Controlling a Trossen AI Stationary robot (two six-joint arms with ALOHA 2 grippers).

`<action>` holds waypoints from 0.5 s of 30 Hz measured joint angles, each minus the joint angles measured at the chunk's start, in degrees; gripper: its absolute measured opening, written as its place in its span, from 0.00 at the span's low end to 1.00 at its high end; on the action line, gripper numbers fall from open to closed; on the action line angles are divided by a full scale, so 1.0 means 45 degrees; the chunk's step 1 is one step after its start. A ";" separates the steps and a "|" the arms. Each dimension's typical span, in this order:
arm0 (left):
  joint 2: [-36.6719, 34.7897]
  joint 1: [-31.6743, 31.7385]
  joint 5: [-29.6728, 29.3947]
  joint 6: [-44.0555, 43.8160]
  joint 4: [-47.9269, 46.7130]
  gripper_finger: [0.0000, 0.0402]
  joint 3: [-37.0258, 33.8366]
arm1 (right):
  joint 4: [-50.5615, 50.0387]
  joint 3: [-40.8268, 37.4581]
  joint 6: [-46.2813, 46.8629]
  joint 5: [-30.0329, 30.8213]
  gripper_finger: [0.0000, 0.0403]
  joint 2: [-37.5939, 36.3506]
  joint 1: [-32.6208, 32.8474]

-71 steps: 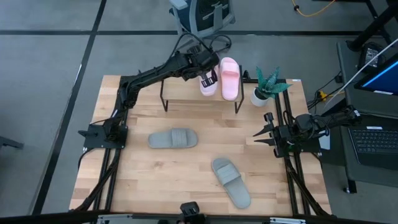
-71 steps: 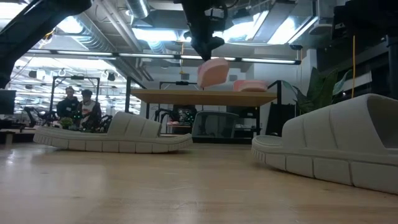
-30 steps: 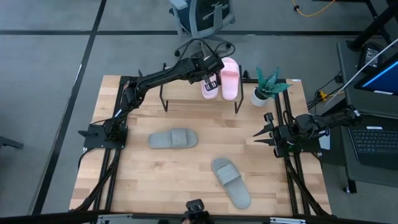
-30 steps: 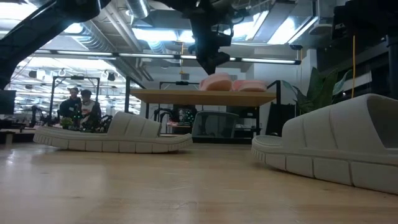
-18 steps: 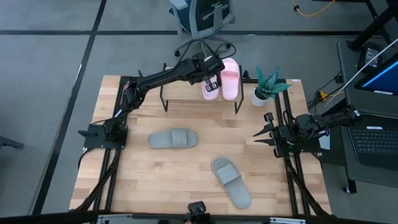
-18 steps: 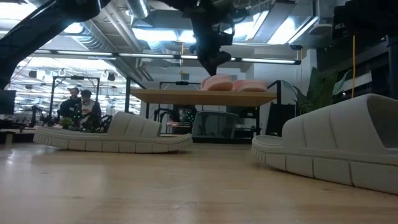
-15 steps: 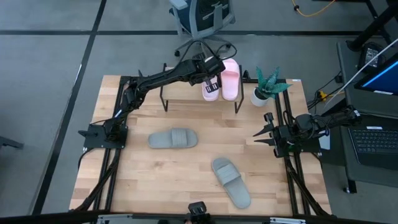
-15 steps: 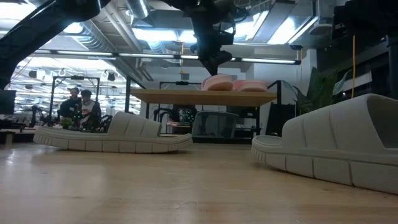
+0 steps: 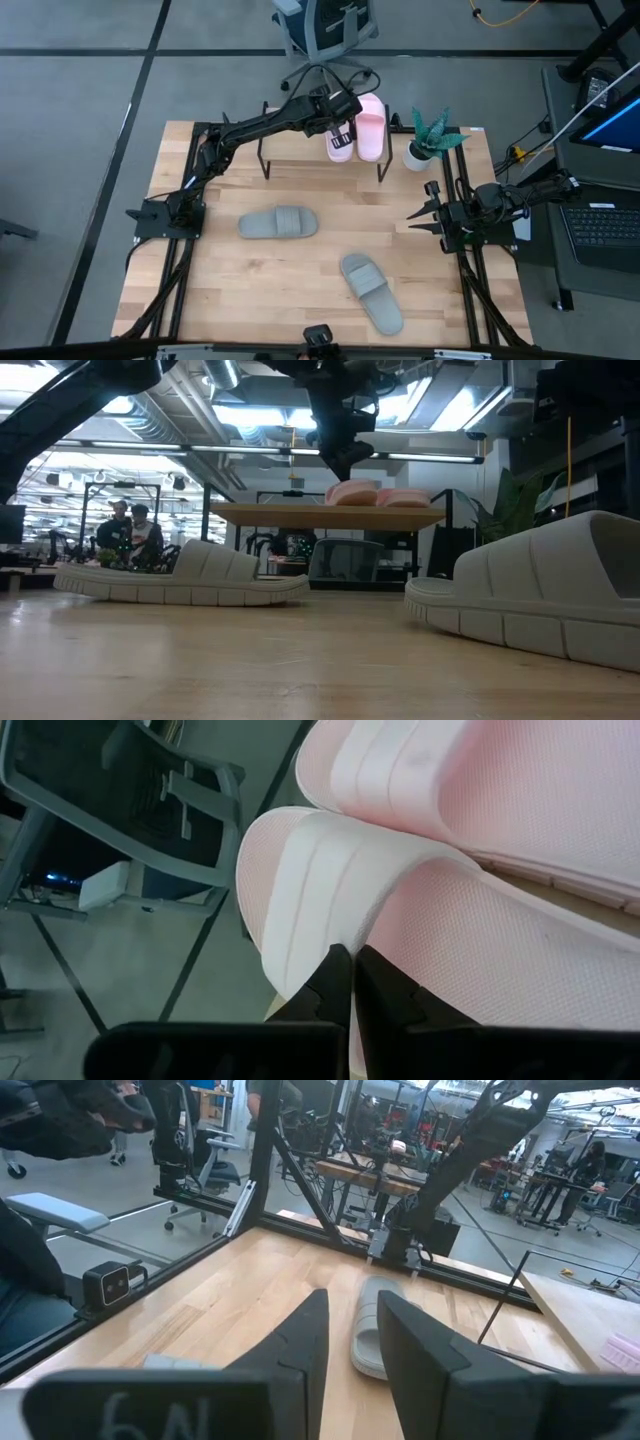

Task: Pick and place slides into the shelf
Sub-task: Put the pink slipper on the shelf

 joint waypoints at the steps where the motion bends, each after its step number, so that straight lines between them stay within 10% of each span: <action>1: 0.0000 0.0000 0.0000 0.0000 0.0000 0.00 0.0000 | 0.0000 0.0000 0.0000 0.0000 0.22 0.0000 -0.0004; 15: 0.0000 -0.0028 0.0746 0.0411 0.0116 0.15 0.0000 | -0.0055 0.0000 0.0000 0.0000 0.22 0.0000 -0.0003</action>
